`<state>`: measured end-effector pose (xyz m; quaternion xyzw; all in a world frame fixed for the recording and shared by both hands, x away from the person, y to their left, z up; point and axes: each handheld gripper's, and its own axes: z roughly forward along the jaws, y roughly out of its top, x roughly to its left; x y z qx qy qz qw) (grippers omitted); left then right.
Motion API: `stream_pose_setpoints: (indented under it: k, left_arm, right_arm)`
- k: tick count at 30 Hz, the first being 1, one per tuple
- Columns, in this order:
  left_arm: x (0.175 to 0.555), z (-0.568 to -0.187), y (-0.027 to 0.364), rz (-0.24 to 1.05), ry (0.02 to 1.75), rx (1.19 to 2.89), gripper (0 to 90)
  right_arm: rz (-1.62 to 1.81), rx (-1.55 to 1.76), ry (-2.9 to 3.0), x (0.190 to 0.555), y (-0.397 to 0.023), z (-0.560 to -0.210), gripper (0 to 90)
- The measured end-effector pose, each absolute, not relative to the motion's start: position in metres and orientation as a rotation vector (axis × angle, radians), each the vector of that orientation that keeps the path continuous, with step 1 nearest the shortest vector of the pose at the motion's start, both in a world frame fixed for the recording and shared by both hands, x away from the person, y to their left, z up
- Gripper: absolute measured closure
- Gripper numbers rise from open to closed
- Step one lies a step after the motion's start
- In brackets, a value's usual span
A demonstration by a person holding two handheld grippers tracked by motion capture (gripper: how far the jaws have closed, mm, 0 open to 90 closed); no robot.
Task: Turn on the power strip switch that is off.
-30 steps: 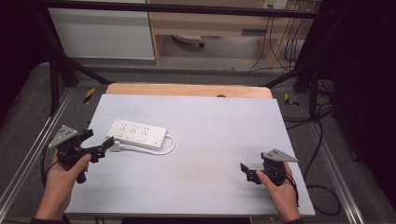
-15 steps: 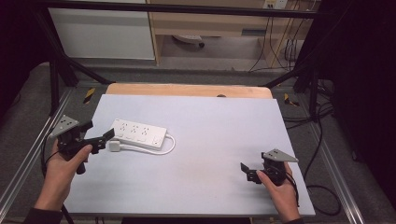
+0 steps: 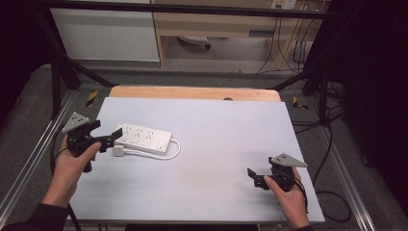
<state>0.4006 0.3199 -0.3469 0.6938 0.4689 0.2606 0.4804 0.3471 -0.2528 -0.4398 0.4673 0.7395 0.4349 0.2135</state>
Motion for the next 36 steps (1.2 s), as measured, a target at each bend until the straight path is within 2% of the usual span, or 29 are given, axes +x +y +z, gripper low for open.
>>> stream_pose_setpoints:
  k: [36]
  left_arm:
    - [0.442, -0.371, 0.327, 0.615, 1.238, 1.786, 7.1]
  right_arm:
    - [1.203, 1.313, 2.073, 0.347, -0.252, -0.44, 4.0]
